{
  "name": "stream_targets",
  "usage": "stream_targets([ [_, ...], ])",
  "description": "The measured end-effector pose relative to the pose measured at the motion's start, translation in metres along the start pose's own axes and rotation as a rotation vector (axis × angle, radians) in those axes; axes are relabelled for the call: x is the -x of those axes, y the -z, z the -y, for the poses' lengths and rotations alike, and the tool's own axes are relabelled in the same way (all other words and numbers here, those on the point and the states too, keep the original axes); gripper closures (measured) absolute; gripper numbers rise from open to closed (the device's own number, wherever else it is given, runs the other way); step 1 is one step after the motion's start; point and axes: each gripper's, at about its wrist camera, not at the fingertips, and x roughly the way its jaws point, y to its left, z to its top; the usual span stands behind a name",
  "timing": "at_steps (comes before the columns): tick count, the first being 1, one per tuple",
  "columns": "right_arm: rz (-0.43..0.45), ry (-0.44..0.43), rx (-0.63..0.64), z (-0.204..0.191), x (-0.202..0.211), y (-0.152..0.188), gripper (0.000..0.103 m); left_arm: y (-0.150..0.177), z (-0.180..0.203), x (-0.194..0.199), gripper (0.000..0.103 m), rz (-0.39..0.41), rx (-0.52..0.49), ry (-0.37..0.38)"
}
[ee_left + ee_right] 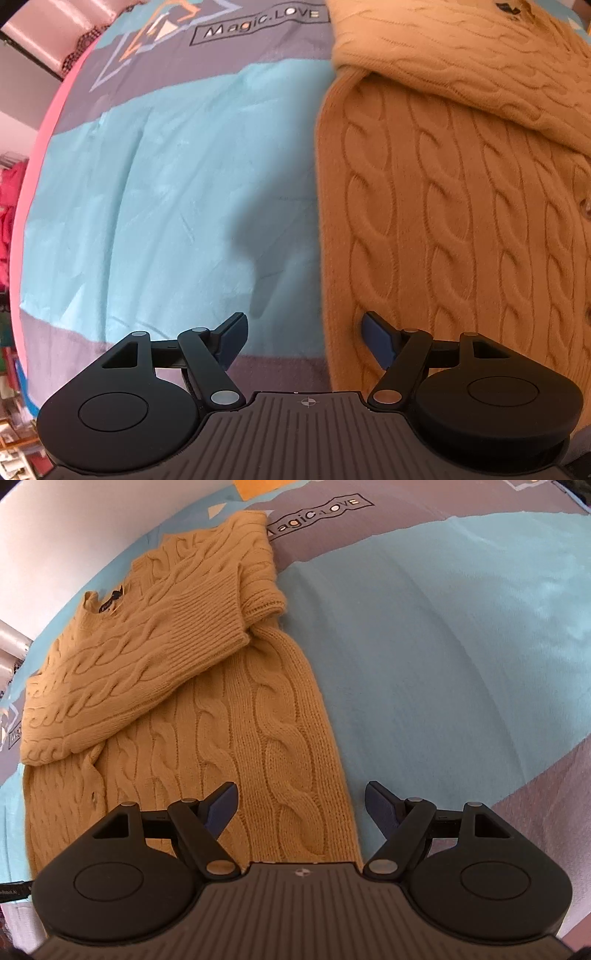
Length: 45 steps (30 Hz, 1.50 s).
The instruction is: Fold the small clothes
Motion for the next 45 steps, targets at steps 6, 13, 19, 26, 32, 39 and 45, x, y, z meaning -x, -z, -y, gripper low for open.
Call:
stream_targets([
  [6, -0.008, -0.015, -0.017, 0.002, -0.001, -0.002, 0.023, 0.009, -0.008, -0.004, 0.0, -0.035, 0.019, 0.032],
  [13, -0.019, -0.026, -0.012, 0.003, -0.002, -0.003, 0.018, 0.012, -0.01, -0.007, 0.0, -0.038, 0.024, 0.044],
  [19, -0.024, -0.017, 0.011, -0.001, -0.003, -0.002, 0.017, 0.011, -0.011, -0.008, 0.0, -0.041, 0.024, 0.052],
  [26, -0.039, -0.022, 0.011, 0.0, -0.001, -0.002, 0.018, 0.015, -0.02, -0.01, 0.0, -0.061, 0.021, 0.141],
  [32, -0.087, -0.07, 0.008, 0.016, 0.008, 0.007, 0.019, 0.03, -0.038, -0.016, 0.0, -0.097, 0.06, 0.362],
  [39, -0.2, -0.239, -0.141, 0.056, 0.017, 0.02, 0.019, 0.049, -0.065, -0.04, 0.0, -0.157, 0.186, 0.774],
  [45, -0.358, -0.422, -0.34, 0.088, 0.007, 0.049, 0.024, 0.061, -0.067, -0.055, 0.0, -0.161, 0.244, 0.962],
])
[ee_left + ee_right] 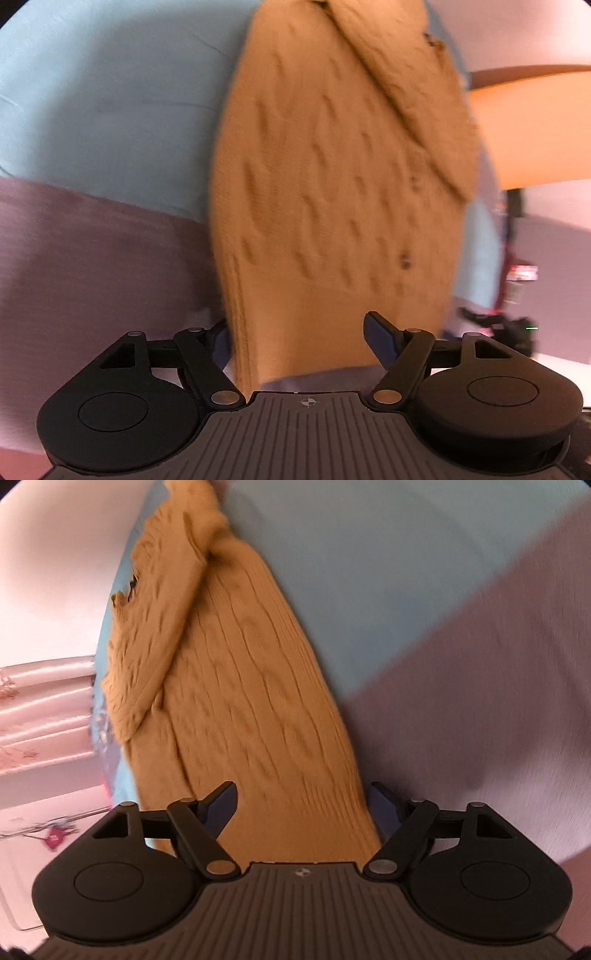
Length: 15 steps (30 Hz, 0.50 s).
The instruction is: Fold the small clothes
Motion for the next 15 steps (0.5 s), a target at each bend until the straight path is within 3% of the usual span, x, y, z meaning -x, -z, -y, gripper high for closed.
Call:
stream_targets([
  [2, -0.019, -0.039, -0.014, 0.002, -0.005, 0.005, 0.026, 0.001, -0.002, -0.009, 0.0, -0.015, 0.023, 0.061],
  [5, -0.059, -0.097, -0.038, 0.001, -0.015, 0.011, 0.041, 0.0, -0.001, -0.02, 0.0, -0.033, 0.048, 0.068],
  [10, -0.043, -0.048, 0.012, -0.002, -0.017, 0.011, 0.059, 0.008, -0.006, -0.023, 0.0, -0.048, 0.062, 0.06],
  [13, -0.049, -0.074, -0.037, 0.005, -0.018, 0.009, 0.06, 0.001, -0.002, -0.029, 0.0, -0.038, 0.076, 0.049],
  [15, -0.05, -0.072, -0.013, -0.003, -0.022, 0.009, 0.061, -0.003, 0.001, -0.034, 0.007, -0.044, 0.08, 0.034],
])
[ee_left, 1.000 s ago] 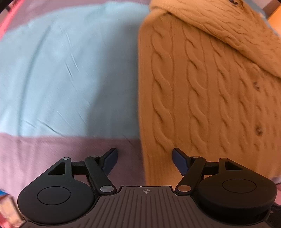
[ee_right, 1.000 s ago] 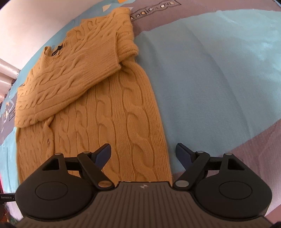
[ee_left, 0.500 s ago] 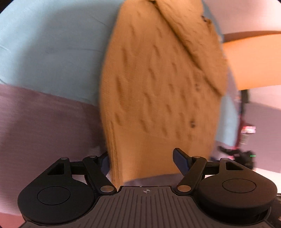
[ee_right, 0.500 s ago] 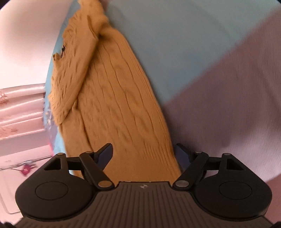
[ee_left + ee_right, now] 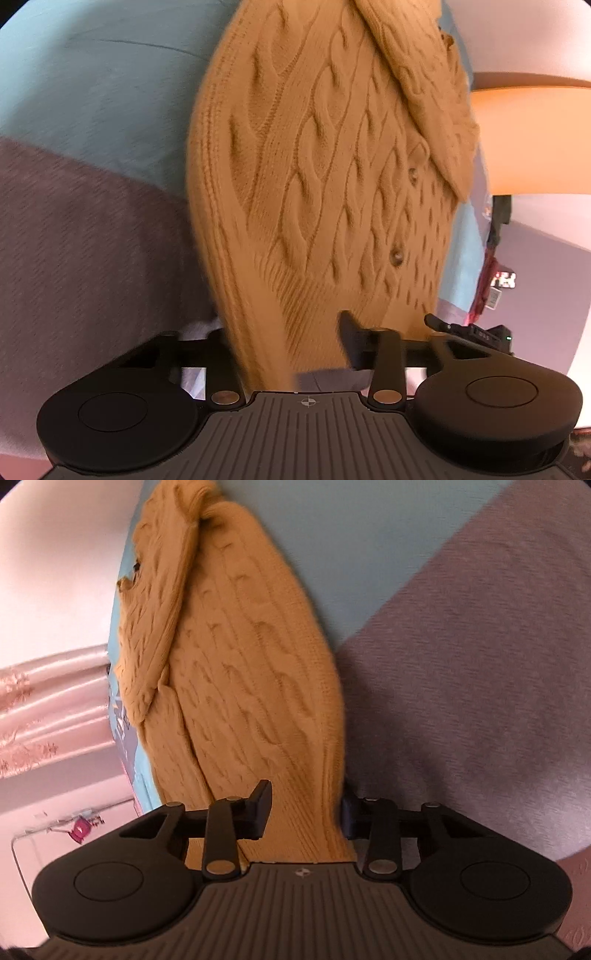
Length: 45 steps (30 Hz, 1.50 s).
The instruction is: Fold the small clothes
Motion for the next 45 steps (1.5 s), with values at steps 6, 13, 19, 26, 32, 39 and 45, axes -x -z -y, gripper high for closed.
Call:
stream_targets([
  [6, -0.012, 0.049, 0.141, -0.027, -0.012, -0.005, 0.092, -0.001, 0.012, 0.008, 0.028, 0.026, -0.038, -0.01],
  [13, 0.036, -0.019, 0.298, -0.081, 0.001, -0.027, 0.092, -0.019, 0.057, 0.035, 0.03, 0.138, -0.167, 0.01],
  [19, 0.104, -0.064, 0.451, -0.142, 0.014, -0.065, 0.092, -0.057, 0.097, 0.055, 0.031, 0.235, -0.274, -0.005],
  [26, 0.188, -0.07, 0.546, -0.197, 0.007, -0.119, 0.093, -0.118, 0.138, 0.07, 0.032, 0.328, -0.353, -0.043],
  [32, 0.308, -0.103, 0.491, -0.223, -0.001, -0.176, 0.093, -0.184, 0.155, 0.067, 0.032, 0.389, -0.319, -0.079],
  [39, 0.4, -0.023, 0.276, -0.214, -0.04, -0.232, 0.085, -0.239, 0.164, 0.061, 0.03, 0.452, -0.221, -0.234],
  [45, 0.521, 0.019, 0.295, -0.209, -0.028, -0.223, 0.044, -0.226, 0.167, 0.091, 0.0, 0.557, -0.24, -0.324],
])
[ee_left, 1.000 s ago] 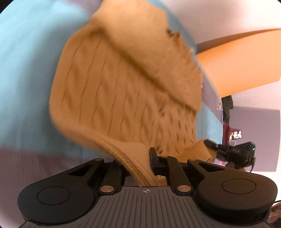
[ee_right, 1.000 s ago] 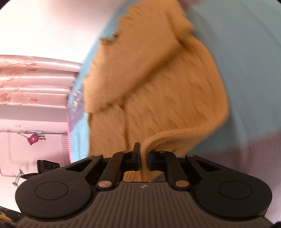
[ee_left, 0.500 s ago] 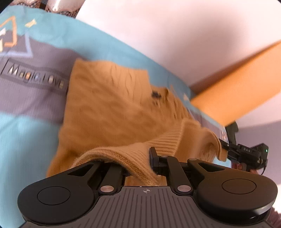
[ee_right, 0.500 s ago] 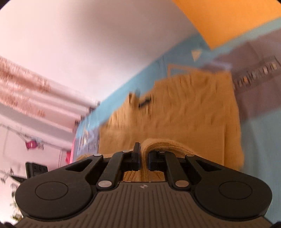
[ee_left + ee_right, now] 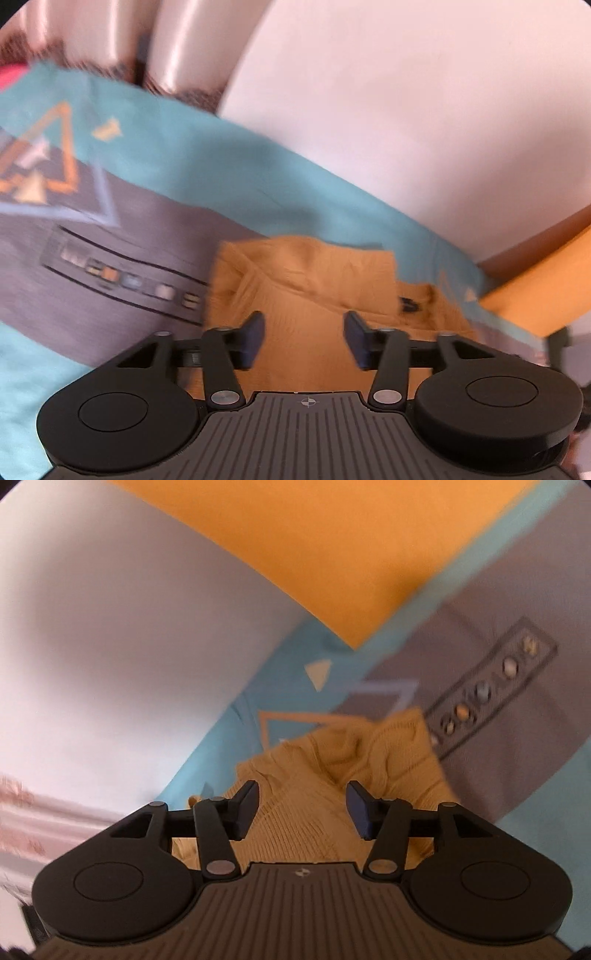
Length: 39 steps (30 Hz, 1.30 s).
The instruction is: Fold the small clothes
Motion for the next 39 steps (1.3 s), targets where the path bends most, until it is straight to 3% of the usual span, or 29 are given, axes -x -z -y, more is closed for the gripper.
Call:
stream_targets([
  [5, 0.031, 0.089, 0.306, -0.034, 0.018, 0.03, 0.041, 0.033, 0.018, 0.003, 0.0, -0.012, -0.16, -0.209],
  [9, 0.029, 0.167, 0.563, -0.064, 0.014, 0.082, 0.036, 0.075, 0.048, -0.01, 0.0, -0.03, -0.328, -0.318],
  [14, -0.058, 0.33, 0.781, -0.07, -0.018, 0.128, 0.035, 0.105, 0.06, -0.044, 0.0, -0.099, -0.427, -0.423],
  [16, -0.085, 0.406, 0.783, -0.059, -0.027, 0.128, 0.035, 0.11, 0.062, -0.047, 0.0, -0.092, -0.461, -0.462],
  [20, -0.03, 0.413, 0.678, -0.049, -0.01, 0.112, 0.033, 0.114, 0.067, -0.045, 0.0, -0.08, -0.487, -0.474],
  [22, -0.011, 0.441, 0.661, -0.046, -0.001, 0.11, 0.026, 0.114, 0.069, -0.043, 0.0, -0.082, -0.485, -0.473],
  [29, -0.062, 0.521, 0.645, -0.034, 0.0, 0.121, 0.019, 0.113, 0.079, -0.037, 0.0, -0.068, -0.507, -0.472],
  [39, -0.068, 0.476, 0.44, 0.004, 0.019, 0.109, 0.008, 0.111, 0.102, -0.04, 0.0, -0.075, -0.556, -0.476],
])
